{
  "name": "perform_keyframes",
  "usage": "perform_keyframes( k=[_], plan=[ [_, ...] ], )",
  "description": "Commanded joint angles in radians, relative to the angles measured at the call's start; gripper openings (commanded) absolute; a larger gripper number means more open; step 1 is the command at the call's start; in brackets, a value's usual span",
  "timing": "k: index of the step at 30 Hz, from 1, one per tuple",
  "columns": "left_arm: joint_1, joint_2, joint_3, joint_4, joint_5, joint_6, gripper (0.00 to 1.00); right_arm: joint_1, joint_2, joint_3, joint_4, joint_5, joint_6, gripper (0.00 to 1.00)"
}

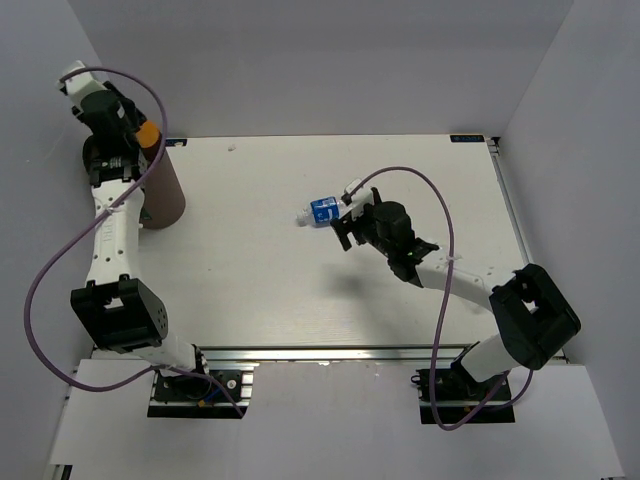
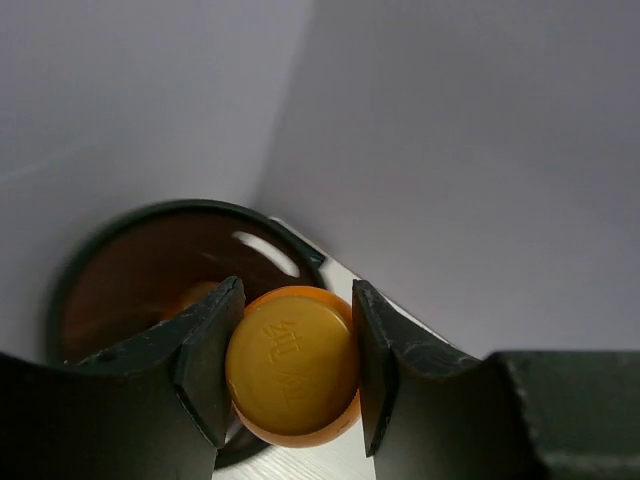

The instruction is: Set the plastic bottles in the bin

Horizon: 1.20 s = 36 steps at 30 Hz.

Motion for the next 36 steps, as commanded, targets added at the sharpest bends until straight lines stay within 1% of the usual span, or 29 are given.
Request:
perform_keyframes(
  k=[1, 3, 4, 5, 6, 7, 8, 9, 10, 11, 12, 13, 14, 15, 16, 17, 19, 21, 22, 26, 27, 29, 31, 32, 33, 34, 36],
  plan=[
    [0.056, -0.023, 0.034, -0.056, -0.214, 0.046, 0.28, -0.014, -0.025, 0.04, -0.084, -0.029, -0.092, 0.89],
    [0.07, -0.015, 0.038, -0.053, -0.234, 0.043, 0.28, -0.018, -0.023, 0.037, -0.103, -0.056, -0.13, 0.89],
    [0.078, -0.012, 0.034, -0.031, -0.26, 0.044, 0.32, -0.023, -0.022, 0.034, -0.109, -0.065, -0.17, 0.89],
    [0.081, -0.003, 0.028, -0.019, -0.28, 0.047, 0.33, -0.026, -0.015, 0.035, -0.116, -0.081, -0.199, 0.89],
    [0.092, 0.005, 0.026, -0.013, -0.268, 0.051, 0.34, -0.029, -0.012, 0.035, -0.129, -0.101, -0.234, 0.89],
    [0.097, 0.028, 0.031, -0.014, -0.251, 0.057, 0.41, -0.037, -0.009, 0.035, -0.135, -0.101, -0.318, 0.89],
    [0.101, 0.042, 0.041, -0.023, -0.24, 0.057, 0.52, -0.041, -0.006, 0.037, -0.141, -0.101, -0.36, 0.89],
    [0.104, 0.057, 0.079, -0.04, -0.236, 0.061, 0.67, -0.049, 0.0, 0.043, -0.155, -0.14, -0.403, 0.89],
    [0.107, 0.074, 0.102, -0.08, -0.24, 0.063, 0.86, -0.073, 0.005, 0.055, -0.184, -0.176, -0.452, 0.89],
    [0.109, 0.098, 0.127, -0.1, -0.243, 0.063, 0.98, -0.086, 0.018, 0.102, -0.23, -0.266, -0.559, 0.89],
    [0.112, 0.106, 0.147, -0.115, -0.243, 0.063, 0.98, -0.098, 0.027, 0.132, -0.317, -0.3, -0.604, 0.89],
    [0.115, 0.112, 0.176, -0.137, -0.24, 0.063, 0.98, -0.118, 0.038, 0.161, -0.362, -0.338, -0.642, 0.89],
    [0.117, 0.114, 0.184, -0.144, -0.237, 0.063, 0.98, -0.126, 0.052, 0.193, -0.412, -0.369, -0.729, 0.89],
    [0.117, 0.109, 0.187, -0.146, -0.236, 0.063, 0.98, -0.135, 0.078, 0.247, -0.458, -0.404, -0.769, 0.89],
    [0.118, 0.103, 0.189, -0.146, -0.233, 0.066, 0.98, -0.15, 0.093, 0.274, -0.55, -0.417, -0.806, 0.89],
    [0.118, 0.096, 0.186, -0.146, -0.229, 0.067, 0.98, -0.159, 0.124, 0.298, -0.573, -0.427, -0.849, 0.89],
    [0.118, 0.073, 0.184, -0.148, -0.216, 0.063, 0.98, -0.184, 0.156, 0.362, -0.598, -0.461, -0.874, 0.89],
    [0.117, 0.053, 0.172, -0.149, -0.156, 0.049, 0.98, -0.195, 0.208, 0.408, -0.673, -0.501, -0.926, 0.89],
    [0.118, 0.031, 0.167, -0.146, -0.133, 0.044, 0.98, -0.202, 0.227, 0.452, -0.692, -0.501, -0.931, 0.89],
    [0.117, -0.039, 0.118, -0.112, -0.047, -0.012, 0.98, -0.219, 0.319, 0.538, -0.704, -0.515, -0.935, 0.89],
    [0.118, -0.053, 0.109, -0.108, -0.001, -0.021, 0.98, -0.224, 0.336, 0.555, -0.712, -0.542, -0.949, 0.89],
    [0.117, -0.099, 0.084, -0.079, 0.036, -0.047, 0.98, -0.238, 0.392, 0.624, -0.735, -0.563, -0.957, 0.89],
    [0.117, -0.137, 0.028, -0.033, 0.097, -0.063, 0.98, -0.244, 0.437, 0.681, -0.774, -0.569, -0.955, 0.89],
    [0.117, -0.174, 0.005, -0.013, 0.117, -0.083, 0.98, -0.247, 0.484, 0.734, -0.788, -0.566, -0.955, 0.89],
    [0.117, -0.193, -0.046, 0.006, 0.143, -0.092, 0.98, -0.248, 0.509, 0.758, -0.808, -0.566, -0.954, 0.89],
    [0.117, -0.211, -0.073, 0.05, 0.212, -0.101, 0.98, -0.251, 0.529, 0.778, -0.814, -0.566, -0.951, 0.89],
    [0.115, -0.249, -0.123, 0.092, 0.295, -0.133, 0.98, -0.255, 0.59, 0.819, -0.815, -0.572, -0.931, 0.89]
  ],
)
